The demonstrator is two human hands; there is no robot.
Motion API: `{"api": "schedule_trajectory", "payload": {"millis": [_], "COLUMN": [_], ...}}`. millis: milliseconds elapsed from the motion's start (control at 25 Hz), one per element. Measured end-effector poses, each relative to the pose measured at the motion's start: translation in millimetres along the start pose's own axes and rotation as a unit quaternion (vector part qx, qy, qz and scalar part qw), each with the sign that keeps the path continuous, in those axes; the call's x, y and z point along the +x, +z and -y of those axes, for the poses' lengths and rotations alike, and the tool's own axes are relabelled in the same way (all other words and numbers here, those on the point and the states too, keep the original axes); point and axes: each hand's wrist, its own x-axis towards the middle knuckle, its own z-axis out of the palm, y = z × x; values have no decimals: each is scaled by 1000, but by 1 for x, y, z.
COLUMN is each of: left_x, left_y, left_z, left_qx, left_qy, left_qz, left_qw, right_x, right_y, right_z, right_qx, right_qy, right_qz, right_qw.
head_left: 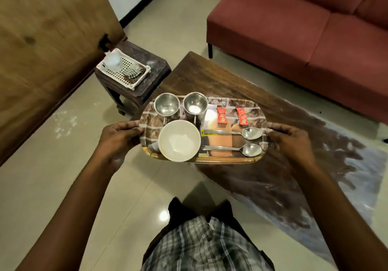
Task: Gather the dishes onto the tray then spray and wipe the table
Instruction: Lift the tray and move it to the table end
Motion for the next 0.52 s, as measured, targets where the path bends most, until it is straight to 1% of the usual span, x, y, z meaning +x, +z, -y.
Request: {"api": "schedule_trajectory", "payload": {"millis": [280,400,520], "left_x": [-9,-3,12], "left_y": [-64,-84,-93], "left_z": [-36,-44,-41], "left_qx": [-42,-50,-60], "left_qy": [21,18,5], "left_qz": [31,26,25], "left_qw": [998,998,998], "right_x": [21,40,69], "right_y": [68,103,138], "right_z": [73,95,114], "right_qx": [-17,-14,-42], "right_qy": [-57,-62,-58], "right_qz": [36,58,67], "right_qw": [998,996,995]}}
